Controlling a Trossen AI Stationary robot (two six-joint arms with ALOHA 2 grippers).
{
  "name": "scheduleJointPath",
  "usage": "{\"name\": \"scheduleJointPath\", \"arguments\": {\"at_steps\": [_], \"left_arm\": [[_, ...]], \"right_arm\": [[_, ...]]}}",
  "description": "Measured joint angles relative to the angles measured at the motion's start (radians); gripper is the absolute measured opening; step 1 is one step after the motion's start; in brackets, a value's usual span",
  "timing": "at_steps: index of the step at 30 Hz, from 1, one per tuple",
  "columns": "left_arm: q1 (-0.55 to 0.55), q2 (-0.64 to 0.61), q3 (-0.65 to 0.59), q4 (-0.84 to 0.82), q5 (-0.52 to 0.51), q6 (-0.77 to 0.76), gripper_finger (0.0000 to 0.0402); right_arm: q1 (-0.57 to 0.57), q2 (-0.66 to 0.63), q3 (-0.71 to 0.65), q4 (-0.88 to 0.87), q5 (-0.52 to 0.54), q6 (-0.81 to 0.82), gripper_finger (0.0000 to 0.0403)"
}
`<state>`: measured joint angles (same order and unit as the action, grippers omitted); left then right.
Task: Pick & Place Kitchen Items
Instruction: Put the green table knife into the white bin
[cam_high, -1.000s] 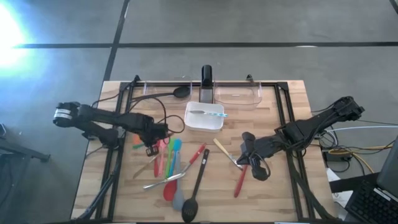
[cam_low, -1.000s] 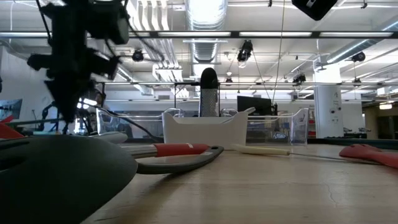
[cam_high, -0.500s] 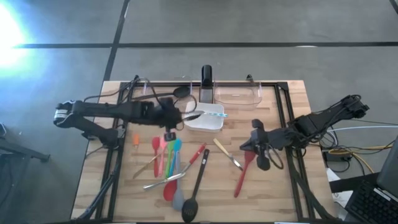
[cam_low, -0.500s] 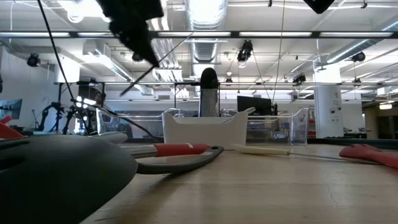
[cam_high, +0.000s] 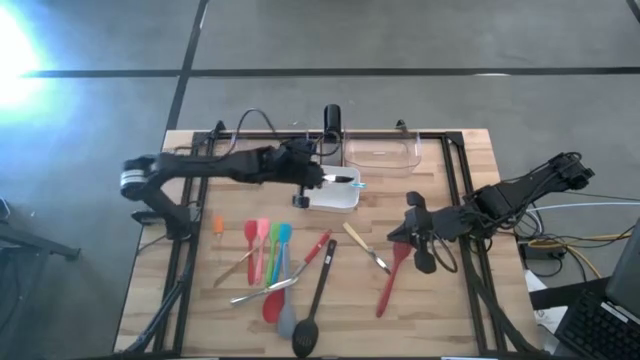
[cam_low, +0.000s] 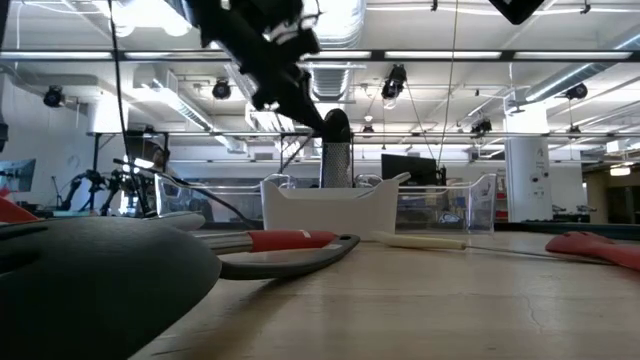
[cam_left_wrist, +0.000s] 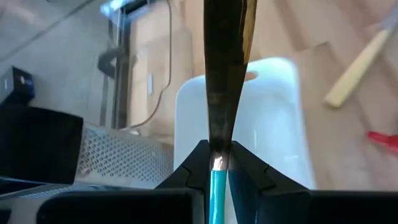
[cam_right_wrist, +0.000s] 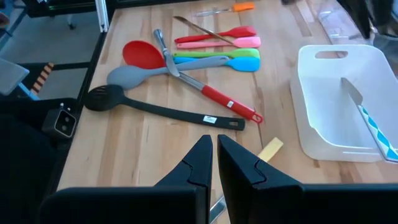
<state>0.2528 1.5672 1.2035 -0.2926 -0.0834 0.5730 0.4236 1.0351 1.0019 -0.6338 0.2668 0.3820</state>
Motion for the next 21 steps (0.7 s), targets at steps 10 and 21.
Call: {"name": "scheduleJointPath", "arguments": {"at_steps": [10, 21], "left_arm": [[0.046, 0.157, 0.071, -0.010, 0.048, -0.028, 0.0035], [0.049, 0.166, 0.070, 0.060, 0.112, -0.129, 0.0035]], "right_arm": [[0.000, 0.000, -0.002, -0.021, -0.001, 0.002, 0.0022], [0.001, 0.000, -0.006, -0.021, 0.040, -0.001, 0.0022]]}}
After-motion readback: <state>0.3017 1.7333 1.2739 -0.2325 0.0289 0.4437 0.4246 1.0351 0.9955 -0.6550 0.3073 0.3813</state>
